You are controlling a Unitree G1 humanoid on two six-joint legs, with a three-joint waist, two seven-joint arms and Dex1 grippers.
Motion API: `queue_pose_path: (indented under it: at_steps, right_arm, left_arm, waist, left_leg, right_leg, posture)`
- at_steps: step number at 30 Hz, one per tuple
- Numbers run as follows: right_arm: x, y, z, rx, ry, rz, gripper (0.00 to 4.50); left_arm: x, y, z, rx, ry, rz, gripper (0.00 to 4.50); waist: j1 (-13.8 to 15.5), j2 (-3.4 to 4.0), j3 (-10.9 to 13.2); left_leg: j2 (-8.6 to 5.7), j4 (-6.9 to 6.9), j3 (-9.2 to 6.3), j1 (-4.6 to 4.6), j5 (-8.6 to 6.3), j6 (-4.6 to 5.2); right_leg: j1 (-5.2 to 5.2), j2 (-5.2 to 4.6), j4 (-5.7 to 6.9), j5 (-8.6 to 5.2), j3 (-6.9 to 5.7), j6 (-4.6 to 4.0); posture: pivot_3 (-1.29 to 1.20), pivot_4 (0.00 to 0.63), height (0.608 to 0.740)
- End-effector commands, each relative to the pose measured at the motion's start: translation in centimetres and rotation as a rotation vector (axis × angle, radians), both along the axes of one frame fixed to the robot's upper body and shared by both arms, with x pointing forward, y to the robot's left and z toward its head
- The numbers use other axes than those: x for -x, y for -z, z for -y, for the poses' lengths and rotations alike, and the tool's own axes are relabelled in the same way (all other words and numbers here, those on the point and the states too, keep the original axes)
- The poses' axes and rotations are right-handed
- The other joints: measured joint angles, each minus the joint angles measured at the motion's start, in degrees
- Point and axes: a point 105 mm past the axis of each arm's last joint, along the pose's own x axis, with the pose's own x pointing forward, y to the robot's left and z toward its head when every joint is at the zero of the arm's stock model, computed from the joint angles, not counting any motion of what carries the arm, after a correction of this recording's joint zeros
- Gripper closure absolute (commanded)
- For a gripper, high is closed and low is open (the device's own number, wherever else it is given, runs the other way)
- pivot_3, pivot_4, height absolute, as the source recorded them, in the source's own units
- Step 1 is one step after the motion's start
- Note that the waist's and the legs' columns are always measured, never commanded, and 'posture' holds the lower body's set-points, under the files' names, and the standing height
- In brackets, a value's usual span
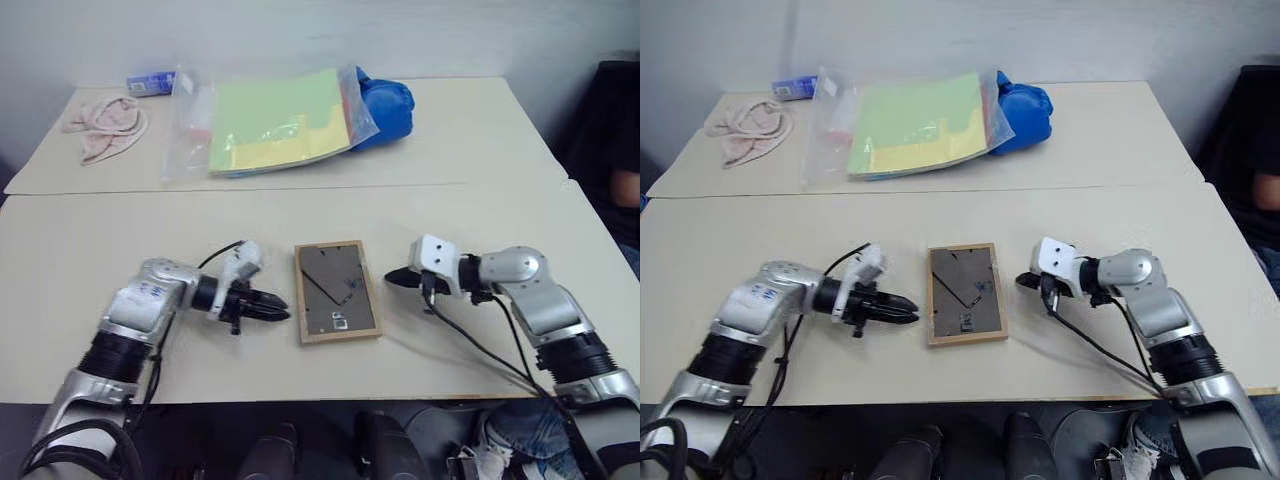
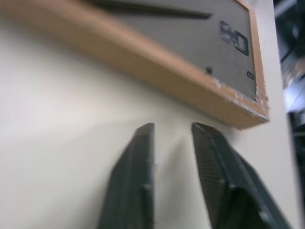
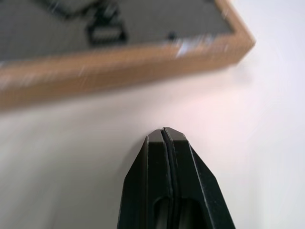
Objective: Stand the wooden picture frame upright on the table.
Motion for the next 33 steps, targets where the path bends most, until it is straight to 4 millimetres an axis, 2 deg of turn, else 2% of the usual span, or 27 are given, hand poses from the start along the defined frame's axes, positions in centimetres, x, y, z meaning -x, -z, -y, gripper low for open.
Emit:
queue_pose_path:
  at_steps: [1,5,8,11,13,17,19,24,27,33]
  right_arm:
    - [1.2,-0.3,-0.4,0.078,-0.110,0.047,4.50]
    - [2.1,0.1,-0.9,0.132,-0.189,0.062,4.50]
    - [2.4,0.1,-1.9,0.129,-0.215,0.071,4.50]
    - [2.7,0.5,-2.9,0.129,-0.240,0.068,4.50]
    - [3.1,0.8,-4.0,0.118,-0.265,0.063,4.50]
    - [3.2,0.6,-5.3,0.084,-0.268,0.060,4.50]
    - [3.2,0.5,-5.5,0.070,-0.263,0.050,4.50]
    - [3.4,0.7,-5.1,0.078,-0.251,0.047,4.50]
    - [3.4,0.8,-4.7,0.078,-0.232,0.043,4.50]
    - [3.5,0.5,-4.7,0.037,-0.195,0.046,4.50]
  left_arm:
    - [1.4,-1.2,-0.3,0.119,-0.104,-0.246,2.16]
    - [2.3,-0.4,0.1,0.139,-0.189,-0.400,0.92]
    - [2.6,0.0,1.0,0.236,-0.196,-0.509,0.11]
    - [2.7,1.3,1.5,0.184,-0.215,-0.528,0.03]
    - [2.4,2.0,2.6,0.153,-0.215,-0.534,0.03]
    - [1.9,2.5,4.6,0.140,-0.197,-0.540,0.03]
    - [1.5,2.5,5.3,0.142,-0.200,-0.537,0.03]
    - [0.4,1.0,7.3,0.208,-0.174,-0.521,0.03]
    - [-0.5,-0.1,7.3,0.256,-0.181,-0.503,0.56]
    - [-0.6,-1.3,6.9,0.306,-0.168,-0.499,2.42]
  waist:
    - [-0.18,0.00,0.00]
    - [0.03,0.00,0.00]
    - [0.26,0.00,-0.03]
    - [0.34,-0.01,-0.04]
    - [0.52,-0.04,-0.16]
    - [1.62,0.00,-0.30]
    - [2.11,0.01,-0.33]
    - [3.01,0.01,-0.33]
    - [3.07,0.00,-0.32]
    - [1.85,-0.02,-0.31]
  left_leg:
    - [0.00,-0.02,0.03,0.02,0.00,0.00]
    - [-0.01,0.02,0.02,0.01,0.00,0.00]
    - [-0.02,0.07,0.02,0.02,0.00,-0.01]
    - [-0.03,0.11,0.03,0.04,0.00,-0.01]
    - [-0.05,0.12,0.02,0.05,0.00,-0.01]
    - [-0.17,0.20,-0.09,0.20,0.01,-0.01]
    - [-0.24,0.23,-0.15,0.23,0.02,0.01]
    - [-0.46,0.21,-0.37,0.52,0.07,0.13]
    - [-0.47,0.20,-0.34,0.52,0.08,0.15]
    - [-0.39,0.10,-0.33,0.51,0.08,0.13]
  right_leg:
    - [-0.02,0.01,0.02,0.00,-0.01,0.00]
    - [-0.02,0.00,0.02,0.00,-0.01,0.00]
    - [-0.01,0.00,0.04,0.00,-0.03,0.00]
    - [0.01,-0.02,0.06,0.00,0.00,0.00]
    - [0.03,-0.05,0.06,0.00,0.00,0.00]
    - [0.28,-0.11,0.03,0.01,-0.01,0.01]
    - [0.37,-0.16,0.03,0.01,-0.02,0.03]
    - [0.87,-0.18,-0.20,0.07,-0.14,0.15]
    - [0.85,-0.19,-0.21,0.10,-0.09,0.20]
    - [0.78,-0.23,-0.23,0.10,-0.07,0.20]
  posture:
    - [0.00,0.150,0.740]
    - [0.00,0.150,0.740]
    - [0.00,0.150,0.740]
    - [0.00,0.150,0.740]
    - [0.00,0.150,0.740]
    - [0.00,0.150,0.740]
    - [0.00,0.150,0.740]
    - [0.00,0.150,0.740]
    - [0.00,0.150,0.740]
    - [0.00,0.150,0.740]
